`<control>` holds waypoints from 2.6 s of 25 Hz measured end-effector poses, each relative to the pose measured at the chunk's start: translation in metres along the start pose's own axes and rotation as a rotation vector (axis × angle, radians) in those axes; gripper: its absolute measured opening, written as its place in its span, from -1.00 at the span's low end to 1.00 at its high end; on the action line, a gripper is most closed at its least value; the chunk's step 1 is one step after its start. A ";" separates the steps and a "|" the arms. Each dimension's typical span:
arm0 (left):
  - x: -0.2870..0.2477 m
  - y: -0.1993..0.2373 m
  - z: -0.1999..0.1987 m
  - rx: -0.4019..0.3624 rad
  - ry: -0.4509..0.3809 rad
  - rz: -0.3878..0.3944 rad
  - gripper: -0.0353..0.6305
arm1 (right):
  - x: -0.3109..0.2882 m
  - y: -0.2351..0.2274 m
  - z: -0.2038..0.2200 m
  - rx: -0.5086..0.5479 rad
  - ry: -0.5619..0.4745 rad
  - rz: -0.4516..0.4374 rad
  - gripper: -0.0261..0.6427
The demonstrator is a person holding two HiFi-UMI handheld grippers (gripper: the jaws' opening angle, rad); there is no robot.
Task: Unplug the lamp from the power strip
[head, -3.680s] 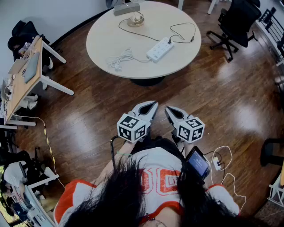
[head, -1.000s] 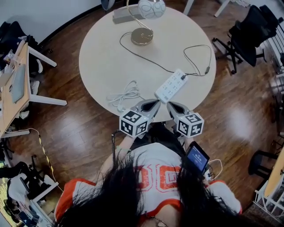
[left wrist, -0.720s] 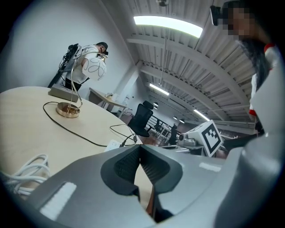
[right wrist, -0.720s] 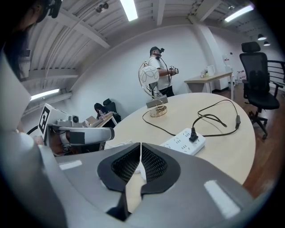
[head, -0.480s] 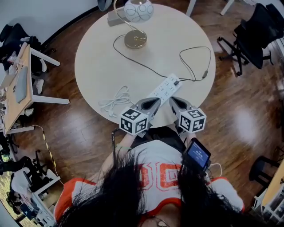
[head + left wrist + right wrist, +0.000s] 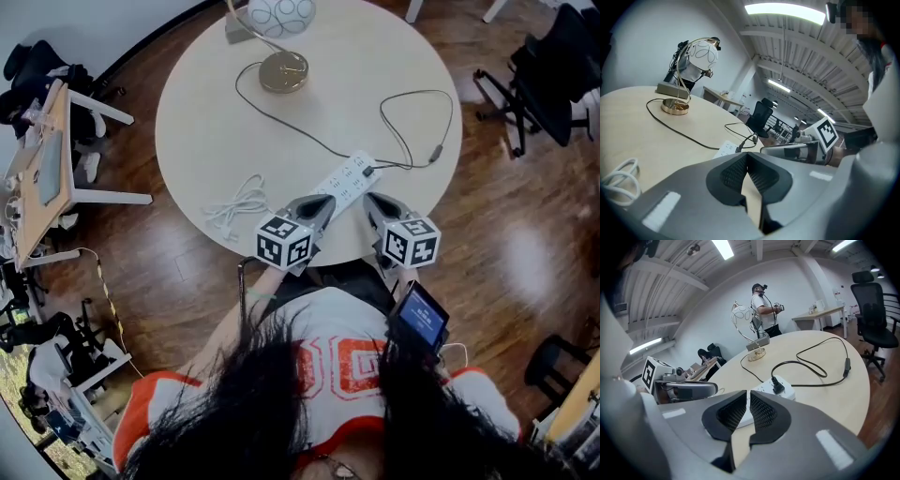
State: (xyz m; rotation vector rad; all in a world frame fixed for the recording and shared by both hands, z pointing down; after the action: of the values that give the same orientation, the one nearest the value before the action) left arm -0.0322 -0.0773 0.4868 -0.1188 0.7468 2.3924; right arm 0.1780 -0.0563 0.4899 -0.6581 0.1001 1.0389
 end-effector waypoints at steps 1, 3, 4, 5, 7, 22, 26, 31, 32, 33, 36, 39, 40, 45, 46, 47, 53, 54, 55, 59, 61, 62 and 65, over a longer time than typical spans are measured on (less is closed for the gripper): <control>-0.004 0.000 0.001 -0.005 0.008 -0.004 -0.89 | 0.001 -0.003 0.001 -0.004 0.005 0.001 -0.85; -0.013 0.001 0.004 -0.014 0.024 -0.007 -0.89 | 0.002 -0.008 0.003 -0.009 0.012 0.005 -0.85; -0.018 0.001 0.005 -0.018 0.032 -0.007 -0.89 | 0.002 -0.011 0.003 -0.008 0.015 0.006 -0.85; -0.023 0.002 0.006 -0.023 0.039 -0.008 -0.89 | 0.002 -0.013 0.003 -0.001 0.021 0.006 -0.84; -0.032 0.003 0.008 -0.033 0.056 -0.012 -0.89 | 0.001 -0.015 0.003 0.031 0.039 0.004 -0.79; -0.087 0.012 0.013 -0.132 0.186 -0.068 -0.89 | -0.004 -0.036 0.002 0.060 0.053 -0.004 -0.78; -0.089 0.016 0.018 -0.131 0.218 -0.099 -0.89 | -0.008 -0.039 0.003 0.063 0.063 -0.007 -0.78; -0.089 0.017 0.021 -0.136 0.251 -0.118 -0.89 | -0.014 -0.042 0.002 0.089 0.072 0.005 -0.66; -0.089 0.016 0.021 -0.139 0.254 -0.125 -0.89 | -0.015 -0.042 0.000 0.100 0.073 0.009 -0.63; -0.090 0.016 0.022 -0.145 0.258 -0.133 -0.89 | -0.016 -0.041 -0.001 0.118 0.076 0.012 -0.62; -0.091 0.017 0.022 -0.173 0.274 -0.151 -0.89 | -0.024 -0.040 -0.005 0.212 0.102 0.015 -0.58; -0.094 0.016 0.020 -0.184 0.306 -0.152 -0.89 | -0.035 -0.041 -0.004 0.299 0.138 0.018 -0.56; -0.095 0.015 0.021 -0.188 0.321 -0.151 -0.89 | -0.039 -0.042 -0.004 0.316 0.146 0.019 -0.53; -0.098 0.013 0.022 -0.209 0.345 -0.155 -0.89 | -0.054 -0.040 -0.012 0.391 0.173 0.011 -0.47; -0.098 0.013 0.023 -0.206 0.344 -0.155 -0.89 | -0.056 -0.039 -0.013 0.404 0.177 0.003 -0.47; -0.098 0.013 0.023 -0.203 0.344 -0.155 -0.89 | -0.059 -0.037 -0.014 0.413 0.181 -0.005 -0.47; -0.098 0.014 0.024 -0.190 0.347 -0.154 -0.89 | -0.068 -0.034 -0.013 0.424 0.189 -0.012 -0.54; -0.097 0.013 0.023 -0.189 0.348 -0.154 -0.89 | -0.069 -0.034 -0.011 0.436 0.197 -0.008 -0.56; -0.097 0.013 0.023 -0.188 0.349 -0.153 -0.89 | -0.070 -0.033 -0.010 0.451 0.205 -0.004 -0.59; -0.097 0.012 0.022 -0.189 0.348 -0.152 -0.89 | -0.072 -0.033 -0.009 0.478 0.207 0.003 -0.63; -0.097 0.013 0.023 -0.187 0.349 -0.153 -0.89 | -0.071 -0.034 -0.009 0.478 0.205 -0.011 -0.65; -0.097 0.013 0.023 -0.184 0.351 -0.153 -0.89 | -0.070 -0.036 -0.009 0.469 0.203 -0.021 -0.65; -0.098 0.012 0.022 -0.173 0.356 -0.152 -0.89 | -0.068 -0.041 -0.010 0.427 0.185 -0.038 -0.66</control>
State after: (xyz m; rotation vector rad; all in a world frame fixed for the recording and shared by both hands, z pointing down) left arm 0.0412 -0.1261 0.5367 -0.6628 0.6579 2.3114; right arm 0.1789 -0.1272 0.5266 -0.3631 0.4563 0.8807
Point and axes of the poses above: the fingertips, and each gripper's own axes: x backward along the fingers, y to its left, z out of its underside, the point moved 10 cm from there along x, backward along the fingers, and after that the axes turned 12 degrees about -y, right-handed, at the moved point
